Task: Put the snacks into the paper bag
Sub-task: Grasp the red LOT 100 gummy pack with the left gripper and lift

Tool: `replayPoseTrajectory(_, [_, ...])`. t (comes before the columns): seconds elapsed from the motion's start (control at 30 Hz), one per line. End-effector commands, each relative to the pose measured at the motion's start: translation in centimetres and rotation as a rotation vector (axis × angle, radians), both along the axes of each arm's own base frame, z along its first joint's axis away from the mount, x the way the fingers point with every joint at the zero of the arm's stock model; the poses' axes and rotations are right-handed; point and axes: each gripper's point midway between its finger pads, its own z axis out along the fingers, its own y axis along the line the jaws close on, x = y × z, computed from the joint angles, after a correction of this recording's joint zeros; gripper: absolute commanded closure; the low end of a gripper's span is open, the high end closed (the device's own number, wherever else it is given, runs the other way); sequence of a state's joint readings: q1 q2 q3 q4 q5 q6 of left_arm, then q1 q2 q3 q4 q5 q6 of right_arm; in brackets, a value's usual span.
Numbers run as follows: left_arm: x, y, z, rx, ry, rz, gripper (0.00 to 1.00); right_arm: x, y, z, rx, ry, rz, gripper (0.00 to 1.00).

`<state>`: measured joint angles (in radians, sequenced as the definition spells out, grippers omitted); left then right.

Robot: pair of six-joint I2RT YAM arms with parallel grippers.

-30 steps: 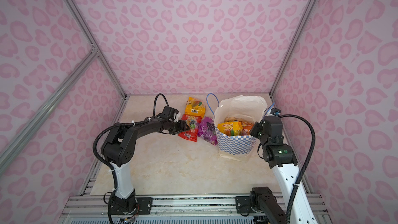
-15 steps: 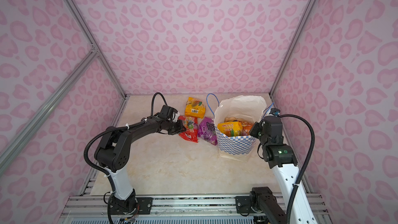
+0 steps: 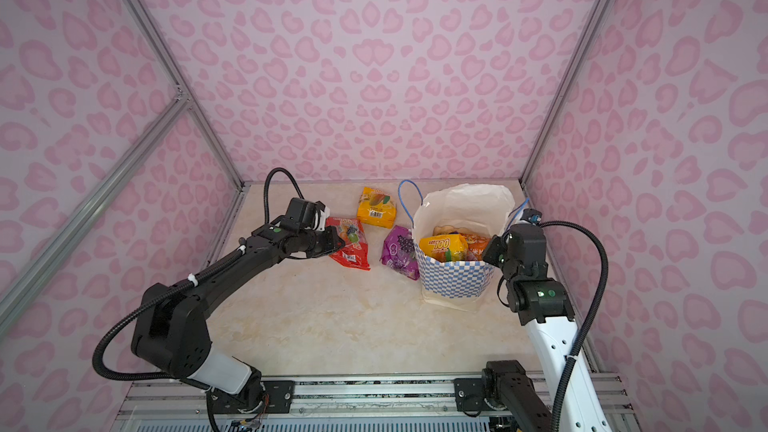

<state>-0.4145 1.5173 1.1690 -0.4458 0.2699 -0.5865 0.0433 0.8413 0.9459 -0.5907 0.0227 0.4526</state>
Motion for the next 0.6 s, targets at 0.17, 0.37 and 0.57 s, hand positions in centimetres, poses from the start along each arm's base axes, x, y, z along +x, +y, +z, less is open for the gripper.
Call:
replayPoseTrajectory(0.17, [-1.9, 2.5, 6.2, 0.049, -0.176, 0.017, 0.97, 0.9, 0.3, 1.0, 0.007, -0.042, 0.014, 1.00])
replayPoseTrajectory(0.37, [-4.0, 3.8, 10.9, 0.037, -0.280, 0.018, 0.97, 1.2, 0.3, 1.0, 0.012, -0.030, 0.017, 1.00])
replayPoseTrajectory(0.57, [-6.4, 4.7, 15.4, -0.013, -0.382, 0.016, 0.96, 1.1, 0.5, 1.3, 0.026, -0.032, 0.019, 1.00])
